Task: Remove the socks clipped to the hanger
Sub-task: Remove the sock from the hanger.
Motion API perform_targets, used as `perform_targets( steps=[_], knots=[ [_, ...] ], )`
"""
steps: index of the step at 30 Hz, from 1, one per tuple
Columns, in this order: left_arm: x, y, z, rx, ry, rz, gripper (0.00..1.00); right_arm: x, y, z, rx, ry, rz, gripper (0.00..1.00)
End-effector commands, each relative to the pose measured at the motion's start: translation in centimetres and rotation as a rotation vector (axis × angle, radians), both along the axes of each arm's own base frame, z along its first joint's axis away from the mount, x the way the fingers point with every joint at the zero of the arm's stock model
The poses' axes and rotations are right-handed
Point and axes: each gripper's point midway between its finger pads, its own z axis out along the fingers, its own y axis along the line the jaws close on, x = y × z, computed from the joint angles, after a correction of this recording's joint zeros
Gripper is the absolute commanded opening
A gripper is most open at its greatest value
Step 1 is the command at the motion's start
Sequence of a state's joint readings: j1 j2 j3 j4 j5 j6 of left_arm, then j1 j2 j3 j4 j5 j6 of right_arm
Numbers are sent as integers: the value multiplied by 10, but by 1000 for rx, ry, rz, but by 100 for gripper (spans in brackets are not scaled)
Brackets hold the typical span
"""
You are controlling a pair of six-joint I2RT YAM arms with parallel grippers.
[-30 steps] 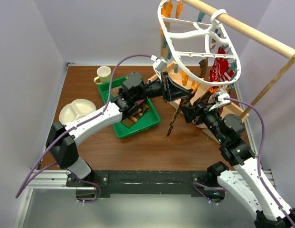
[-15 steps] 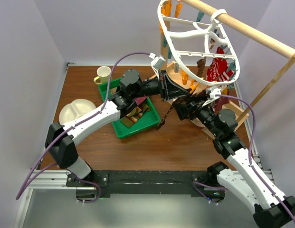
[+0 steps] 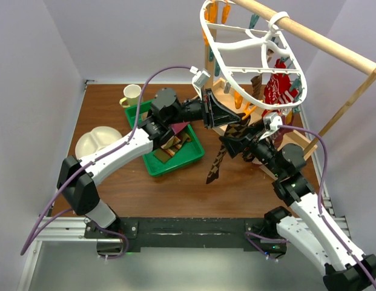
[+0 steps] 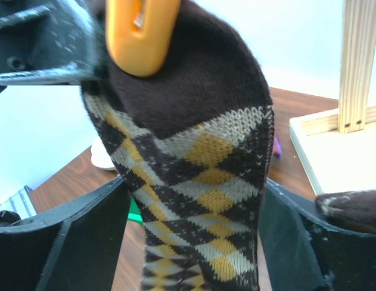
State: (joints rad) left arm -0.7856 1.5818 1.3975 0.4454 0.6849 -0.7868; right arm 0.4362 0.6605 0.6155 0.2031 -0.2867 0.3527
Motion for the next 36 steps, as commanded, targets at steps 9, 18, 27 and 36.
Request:
perform_targets(
  steps=[9,18,27,36],
  knots=[
    [-10,7,30,-100,-48,-40,2,-18,-14,8,4,47,-28,8],
    [-21,3,22,-92,-120,-45,31,-41,-25,9,-61,132,-31,0],
    [-26,-4,25,-4,-248,88,49,-53,-28,6,-116,194,-13,0],
    [0,-11,27,84,-260,331,59,-57,-32,9,-142,212,-19,0]
  ],
)
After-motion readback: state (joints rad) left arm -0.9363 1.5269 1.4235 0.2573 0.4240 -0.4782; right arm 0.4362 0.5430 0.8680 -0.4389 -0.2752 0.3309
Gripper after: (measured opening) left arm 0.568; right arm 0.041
